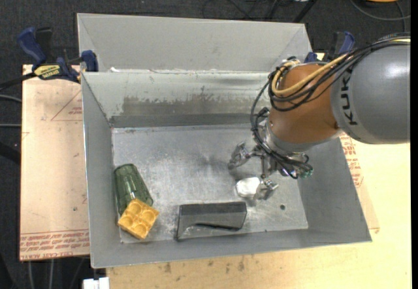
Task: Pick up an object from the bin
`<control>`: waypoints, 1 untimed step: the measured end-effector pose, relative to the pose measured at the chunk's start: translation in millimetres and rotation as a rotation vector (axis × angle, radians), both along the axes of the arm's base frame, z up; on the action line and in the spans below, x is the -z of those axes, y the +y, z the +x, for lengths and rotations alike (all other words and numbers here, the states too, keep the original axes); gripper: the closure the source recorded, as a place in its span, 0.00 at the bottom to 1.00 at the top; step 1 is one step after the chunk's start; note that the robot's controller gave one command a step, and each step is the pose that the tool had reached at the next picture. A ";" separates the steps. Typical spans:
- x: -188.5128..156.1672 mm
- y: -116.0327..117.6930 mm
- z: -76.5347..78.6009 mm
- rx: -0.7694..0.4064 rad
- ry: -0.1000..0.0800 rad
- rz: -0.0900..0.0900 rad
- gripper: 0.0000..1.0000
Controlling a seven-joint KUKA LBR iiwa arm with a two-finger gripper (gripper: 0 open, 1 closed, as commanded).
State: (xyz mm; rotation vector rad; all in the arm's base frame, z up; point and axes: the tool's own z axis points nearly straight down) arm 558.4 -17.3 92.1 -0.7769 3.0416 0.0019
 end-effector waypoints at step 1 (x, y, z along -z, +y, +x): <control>7.4 -25.8 -5.6 -0.307 -0.005 -0.002 1.00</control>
Offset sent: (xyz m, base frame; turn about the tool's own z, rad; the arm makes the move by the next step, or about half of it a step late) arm 0.0000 0.0000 0.0000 0.0000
